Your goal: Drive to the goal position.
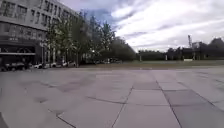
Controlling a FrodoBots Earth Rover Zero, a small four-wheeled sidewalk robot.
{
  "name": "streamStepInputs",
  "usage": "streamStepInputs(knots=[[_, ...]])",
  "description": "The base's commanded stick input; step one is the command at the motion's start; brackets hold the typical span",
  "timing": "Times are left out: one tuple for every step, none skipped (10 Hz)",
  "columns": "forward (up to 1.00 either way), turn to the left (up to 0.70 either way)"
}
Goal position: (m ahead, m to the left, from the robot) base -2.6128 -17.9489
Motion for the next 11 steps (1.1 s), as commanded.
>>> streamStepInputs(knots=[[0.0,-0.7],[0.0,-0.7],[0.0,-0.7],[0.0,-0.7],[0.0,-0.7],[0.0,-0.7],[0.0,-0.7],[0.0,-0.7],[0.0,-0.7],[0.0,-0.7],[0.0,-0.7]])
